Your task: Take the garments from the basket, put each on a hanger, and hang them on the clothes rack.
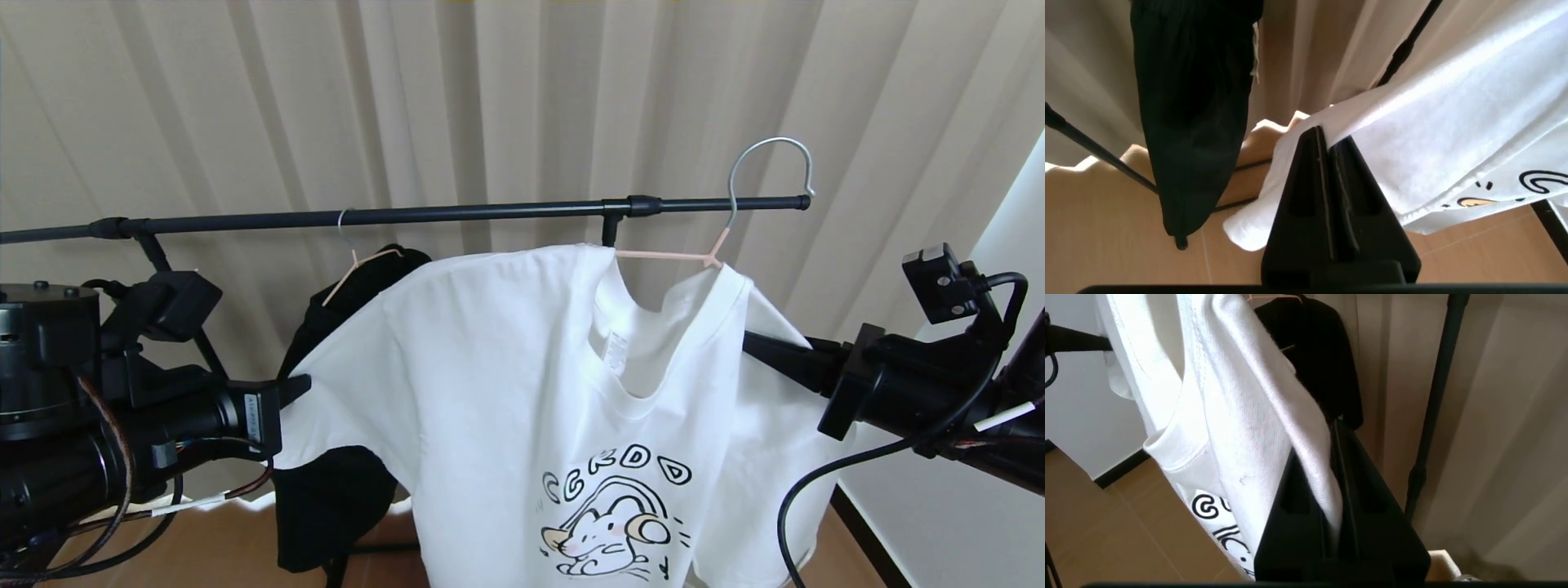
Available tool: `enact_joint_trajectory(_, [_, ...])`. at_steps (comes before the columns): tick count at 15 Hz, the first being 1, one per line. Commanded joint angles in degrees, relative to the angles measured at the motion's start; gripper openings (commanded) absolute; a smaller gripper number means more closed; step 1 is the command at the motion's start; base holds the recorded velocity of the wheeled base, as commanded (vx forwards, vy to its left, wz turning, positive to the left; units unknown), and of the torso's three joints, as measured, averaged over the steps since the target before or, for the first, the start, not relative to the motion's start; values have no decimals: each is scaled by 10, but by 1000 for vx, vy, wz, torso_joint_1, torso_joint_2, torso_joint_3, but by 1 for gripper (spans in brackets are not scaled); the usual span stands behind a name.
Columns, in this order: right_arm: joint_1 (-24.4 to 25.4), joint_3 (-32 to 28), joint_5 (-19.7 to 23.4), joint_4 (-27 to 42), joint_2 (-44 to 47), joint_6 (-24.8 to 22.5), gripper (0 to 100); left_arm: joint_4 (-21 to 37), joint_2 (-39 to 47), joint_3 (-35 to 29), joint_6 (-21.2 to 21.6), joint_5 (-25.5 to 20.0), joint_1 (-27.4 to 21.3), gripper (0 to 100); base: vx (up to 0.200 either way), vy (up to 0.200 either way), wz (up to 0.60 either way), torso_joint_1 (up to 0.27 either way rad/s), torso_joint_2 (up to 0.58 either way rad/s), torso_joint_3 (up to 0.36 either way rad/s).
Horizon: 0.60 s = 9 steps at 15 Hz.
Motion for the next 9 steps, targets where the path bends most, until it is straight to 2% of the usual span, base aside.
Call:
enact_joint_trajectory(1, [-3,0,0,0,1,0,0,-1,-9,10,-1,0,4,0,0,0,0,0,0,0])
enact_joint_trajectory(6, [-4,0,0,0,-1,1,0,0,-21,20,-2,1,4,0,0,0,0,0,0,0])
enact_joint_trajectory(9, [-6,0,0,0,-1,1,0,0,-20,20,0,0,21,0,0,0,0,0,0,0])
